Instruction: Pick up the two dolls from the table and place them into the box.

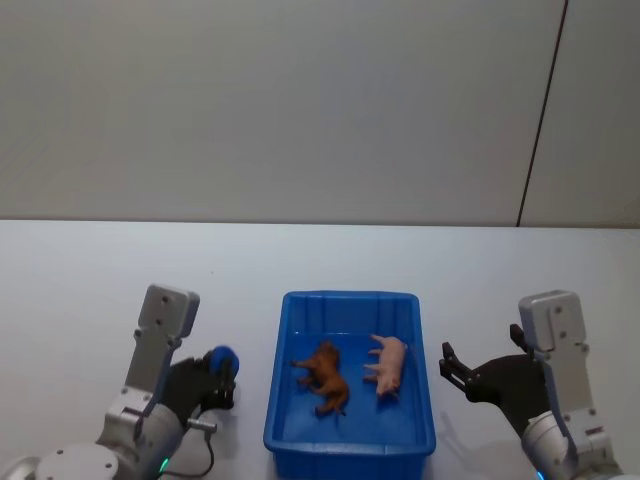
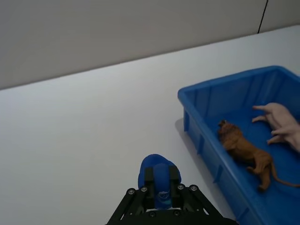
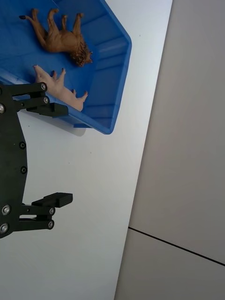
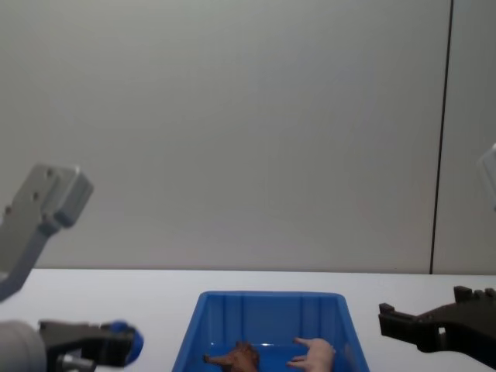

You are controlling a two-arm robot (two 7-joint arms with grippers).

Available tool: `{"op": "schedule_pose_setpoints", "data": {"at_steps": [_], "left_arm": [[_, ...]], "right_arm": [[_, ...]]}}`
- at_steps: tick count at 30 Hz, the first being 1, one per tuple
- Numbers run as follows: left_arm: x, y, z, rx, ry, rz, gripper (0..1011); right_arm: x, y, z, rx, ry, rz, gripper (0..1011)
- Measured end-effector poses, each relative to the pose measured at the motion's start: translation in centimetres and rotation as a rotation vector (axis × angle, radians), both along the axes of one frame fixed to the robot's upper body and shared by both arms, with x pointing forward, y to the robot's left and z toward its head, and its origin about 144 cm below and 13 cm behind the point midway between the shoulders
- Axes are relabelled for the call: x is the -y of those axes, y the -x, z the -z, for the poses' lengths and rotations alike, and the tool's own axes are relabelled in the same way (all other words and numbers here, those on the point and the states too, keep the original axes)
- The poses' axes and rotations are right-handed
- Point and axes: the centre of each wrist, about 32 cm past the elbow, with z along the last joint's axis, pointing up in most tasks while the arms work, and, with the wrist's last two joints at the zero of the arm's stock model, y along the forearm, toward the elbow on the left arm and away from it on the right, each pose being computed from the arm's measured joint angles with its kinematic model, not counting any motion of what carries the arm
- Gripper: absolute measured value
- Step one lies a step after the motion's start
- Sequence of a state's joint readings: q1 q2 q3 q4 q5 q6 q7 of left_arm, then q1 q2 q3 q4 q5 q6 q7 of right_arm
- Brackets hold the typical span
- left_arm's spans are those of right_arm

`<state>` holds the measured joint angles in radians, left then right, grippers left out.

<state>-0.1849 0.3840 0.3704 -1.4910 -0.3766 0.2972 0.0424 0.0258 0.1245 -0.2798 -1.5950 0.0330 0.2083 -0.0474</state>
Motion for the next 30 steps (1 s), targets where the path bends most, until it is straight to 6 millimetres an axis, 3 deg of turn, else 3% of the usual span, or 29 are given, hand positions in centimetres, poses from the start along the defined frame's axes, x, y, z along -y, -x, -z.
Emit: {"op": "schedule_pose_setpoints", "data": {"at_steps": [13,30], "left_arm": [[0.5,0.1,-3.1,0.145,0.011,0.133,108],[1.1,-0.5,-4.5,0.2,0.093,0.366,76]], "right_arm": [[0.0,0.0,0.0,0.0,0.0,0.0,1001],[0.0,0.0,0.0,0.0,0.0,0.0,1001]]}}
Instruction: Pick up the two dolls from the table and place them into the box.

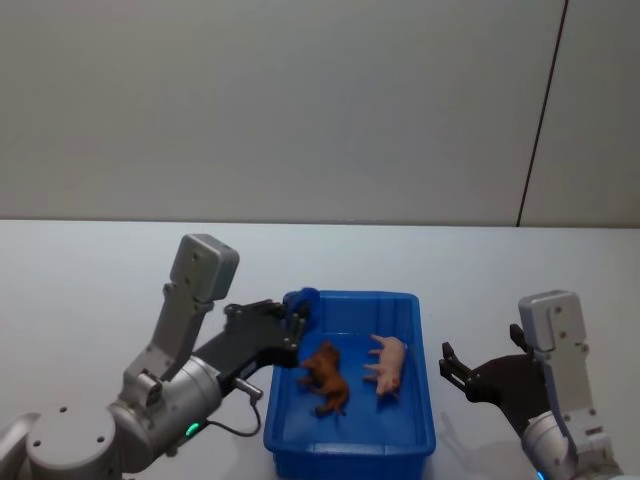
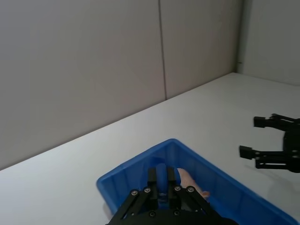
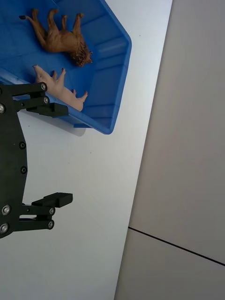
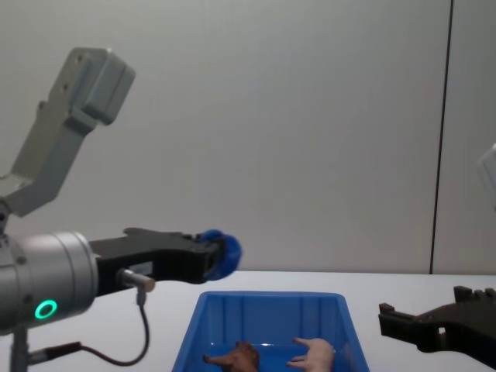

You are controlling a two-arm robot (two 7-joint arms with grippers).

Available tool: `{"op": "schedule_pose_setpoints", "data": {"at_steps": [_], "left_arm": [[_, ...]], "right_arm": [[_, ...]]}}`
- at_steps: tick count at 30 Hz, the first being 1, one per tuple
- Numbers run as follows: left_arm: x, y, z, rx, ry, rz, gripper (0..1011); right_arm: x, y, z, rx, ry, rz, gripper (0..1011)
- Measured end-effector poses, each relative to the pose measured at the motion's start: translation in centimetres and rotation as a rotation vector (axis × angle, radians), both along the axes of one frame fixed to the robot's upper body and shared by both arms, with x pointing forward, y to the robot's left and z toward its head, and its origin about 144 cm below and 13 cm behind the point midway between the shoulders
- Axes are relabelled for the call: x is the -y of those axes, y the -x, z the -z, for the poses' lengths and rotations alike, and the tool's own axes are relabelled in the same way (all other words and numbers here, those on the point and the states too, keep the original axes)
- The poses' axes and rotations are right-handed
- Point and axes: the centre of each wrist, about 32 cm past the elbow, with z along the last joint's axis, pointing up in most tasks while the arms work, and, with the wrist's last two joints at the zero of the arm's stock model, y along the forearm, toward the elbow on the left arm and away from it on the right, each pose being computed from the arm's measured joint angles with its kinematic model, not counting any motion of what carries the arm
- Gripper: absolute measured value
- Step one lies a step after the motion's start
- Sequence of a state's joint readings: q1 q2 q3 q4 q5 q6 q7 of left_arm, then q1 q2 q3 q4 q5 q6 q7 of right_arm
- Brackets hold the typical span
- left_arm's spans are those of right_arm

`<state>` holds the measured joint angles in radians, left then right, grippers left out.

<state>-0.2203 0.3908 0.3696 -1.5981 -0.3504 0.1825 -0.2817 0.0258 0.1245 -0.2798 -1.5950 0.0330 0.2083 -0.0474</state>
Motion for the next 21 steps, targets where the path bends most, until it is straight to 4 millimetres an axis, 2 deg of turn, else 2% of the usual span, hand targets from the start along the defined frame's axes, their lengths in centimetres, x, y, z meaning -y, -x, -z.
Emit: {"op": "schedule_pose_setpoints", "data": {"at_steps": [4,21], "left_arm": [[0.3,-0.3,0.0,-0.006,0.02,0.07,164],[1.3,-1.0,0.3,-0.027,0.066,0.203,719]], "right_arm": [[0.0,0.0,0.0,0.0,0.0,0.0,1001],[0.0,0.0,0.0,0.0,0.0,0.0,1001]]}}
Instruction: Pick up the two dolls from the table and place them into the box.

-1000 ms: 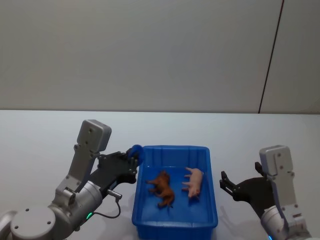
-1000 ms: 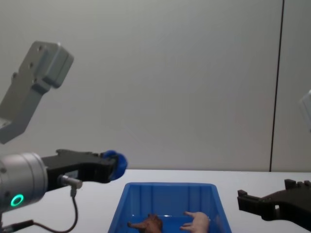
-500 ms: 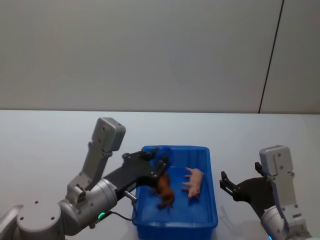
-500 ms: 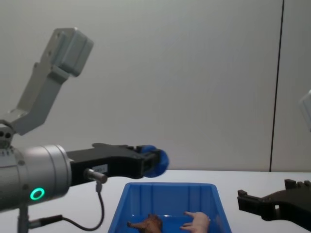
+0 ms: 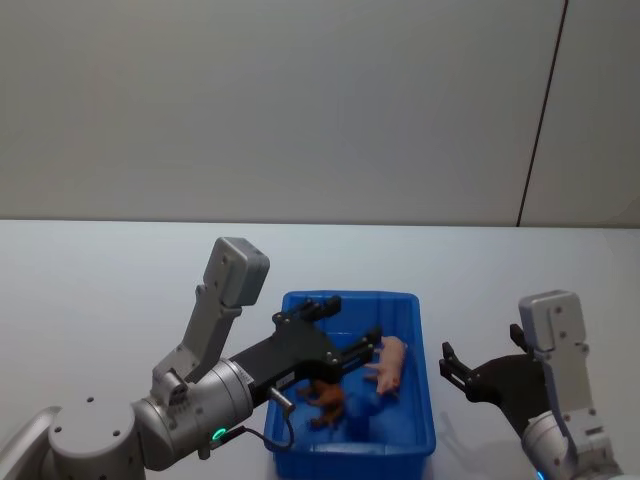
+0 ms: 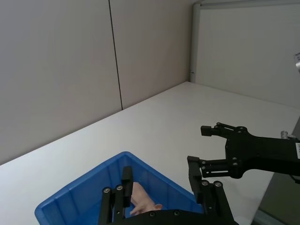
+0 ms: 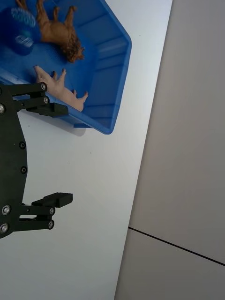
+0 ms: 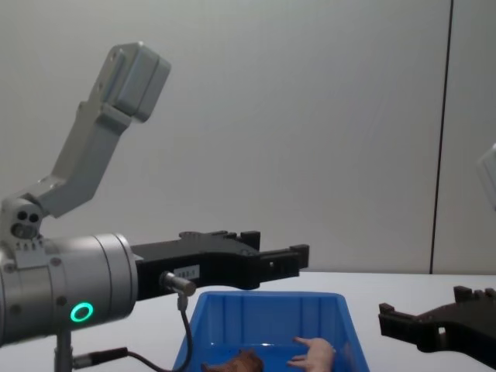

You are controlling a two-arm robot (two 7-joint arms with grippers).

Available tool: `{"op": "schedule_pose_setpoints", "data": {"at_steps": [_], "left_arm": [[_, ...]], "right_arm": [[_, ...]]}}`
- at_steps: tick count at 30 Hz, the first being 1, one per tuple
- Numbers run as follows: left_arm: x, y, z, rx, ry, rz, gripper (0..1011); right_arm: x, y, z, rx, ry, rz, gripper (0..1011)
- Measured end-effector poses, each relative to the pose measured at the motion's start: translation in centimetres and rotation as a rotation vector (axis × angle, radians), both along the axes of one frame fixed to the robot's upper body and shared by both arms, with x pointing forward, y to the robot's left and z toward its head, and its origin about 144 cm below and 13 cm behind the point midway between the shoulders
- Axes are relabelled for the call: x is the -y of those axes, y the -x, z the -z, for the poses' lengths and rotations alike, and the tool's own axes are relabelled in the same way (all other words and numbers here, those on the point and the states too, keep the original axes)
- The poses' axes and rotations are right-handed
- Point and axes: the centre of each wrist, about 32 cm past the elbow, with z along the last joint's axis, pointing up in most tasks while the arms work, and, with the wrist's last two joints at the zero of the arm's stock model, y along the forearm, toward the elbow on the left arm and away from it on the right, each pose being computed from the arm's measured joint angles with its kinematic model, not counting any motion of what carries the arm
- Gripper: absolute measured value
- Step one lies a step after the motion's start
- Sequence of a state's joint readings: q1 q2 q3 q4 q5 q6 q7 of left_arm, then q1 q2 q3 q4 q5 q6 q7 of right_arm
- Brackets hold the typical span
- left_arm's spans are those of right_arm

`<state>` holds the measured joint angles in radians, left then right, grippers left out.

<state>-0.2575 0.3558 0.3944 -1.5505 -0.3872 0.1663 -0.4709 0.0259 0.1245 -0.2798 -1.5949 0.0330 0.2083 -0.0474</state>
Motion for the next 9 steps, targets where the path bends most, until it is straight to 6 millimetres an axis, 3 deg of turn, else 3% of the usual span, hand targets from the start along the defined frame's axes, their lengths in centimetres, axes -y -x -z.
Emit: {"op": "schedule_pose_setpoints", "data": {"at_steps": [9], "left_arm": [[0.19,-0.1,0.07,-0.005,0.009,0.024,968]], "right_arm": [[0.0,0.0,0.0,0.0,0.0,0.0,1001]]}}
